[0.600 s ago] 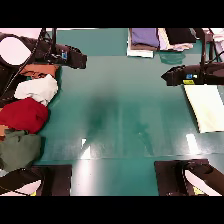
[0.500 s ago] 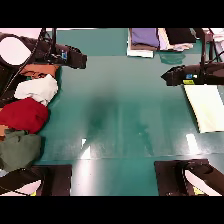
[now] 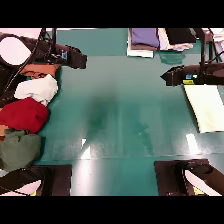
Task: Fold the shirts.
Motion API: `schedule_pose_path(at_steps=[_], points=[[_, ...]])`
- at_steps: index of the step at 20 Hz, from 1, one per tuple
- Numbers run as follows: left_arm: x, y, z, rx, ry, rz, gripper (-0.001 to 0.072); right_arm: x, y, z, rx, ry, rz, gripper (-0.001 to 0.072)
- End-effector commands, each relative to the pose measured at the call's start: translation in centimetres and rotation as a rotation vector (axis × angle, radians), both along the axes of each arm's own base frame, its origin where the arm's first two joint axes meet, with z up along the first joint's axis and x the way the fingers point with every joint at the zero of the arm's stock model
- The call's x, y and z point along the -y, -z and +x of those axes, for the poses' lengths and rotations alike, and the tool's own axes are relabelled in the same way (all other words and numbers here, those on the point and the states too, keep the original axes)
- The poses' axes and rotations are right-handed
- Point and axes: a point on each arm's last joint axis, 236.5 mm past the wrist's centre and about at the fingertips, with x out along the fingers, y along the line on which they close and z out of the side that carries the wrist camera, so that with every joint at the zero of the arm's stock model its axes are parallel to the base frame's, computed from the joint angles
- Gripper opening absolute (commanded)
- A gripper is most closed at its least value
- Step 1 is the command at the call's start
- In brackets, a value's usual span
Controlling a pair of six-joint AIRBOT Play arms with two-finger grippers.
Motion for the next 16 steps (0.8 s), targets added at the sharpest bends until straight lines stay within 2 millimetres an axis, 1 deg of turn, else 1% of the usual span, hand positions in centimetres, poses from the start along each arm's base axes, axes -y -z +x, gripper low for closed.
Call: schedule_pose_path(at_steps=[1, 2, 3, 4, 5, 7, 9, 10, 11, 12, 14, 16], points=[[0.1, -1.0, 0.9, 0.050, -0.012, -0.023, 0.0030, 0.0, 0.0, 0.0, 0.001, 0.000, 0.001, 0.0015], [-0.6, -1.6, 1.8, 0.117, -0.018, 0.022, 0.0062, 0.0, 0.0, 0.0, 0.000, 0.000, 0.000, 0.0015], [-2.3, -2.1, 3.2, 0.190, -0.059, 0.099, 0.0392, 0.0, 0.0, 0.0, 0.001, 0.000, 0.001, 0.0015], [-4.7, -2.3, 5.0, 0.235, -0.148, 0.155, 0.0636, 0.0, 0.0, 0.0, 0.001, -0.001, 0.001, 0.0015], [-7.3, -2.1, 6.5, 0.252, -0.231, 0.195, 0.0622, 0.0, 0.0, 0.0, 0.001, 0.000, 0.000, 0.0015], [-12.8, 0.0, 9.4, 0.216, -0.365, 0.244, 0.0622, 0.0, -0.1, 0.0, 0.001, 0.000, 0.000, 0.0015], [-18.7, 3.8, 11.9, 0.129, -0.491, 0.262, 0.0623, 0.0, -0.1, 0.0, 0.002, 0.000, 0.001, 0.0015], [-21.5, 6.2, 13.0, 0.081, -0.543, 0.279, 0.0623, 0.0, -0.1, 0.0, 0.004, 0.001, 0.001, 0.0015], [-23.8, 8.6, 13.8, 0.036, -0.580, 0.298, 0.0623, 0.0, -0.1, 0.0, 0.004, 0.001, 0.001, 0.0015], [-25.9, 11.2, 14.5, -0.009, -0.611, 0.313, 0.0623, 0.0, -0.1, 0.0, 0.003, 0.001, 0.001, 0.0015], [-29.1, 15.7, 15.8, -0.068, -0.651, 0.329, 0.0623, 0.0, 0.0, 0.0, 0.001, 0.001, 0.001, 0.0015], [-31.1, 19.1, 16.9, -0.092, -0.673, 0.331, 0.0623, 0.0, 0.0, 0.0, 0.001, 0.000, 0.001, 0.0015]])
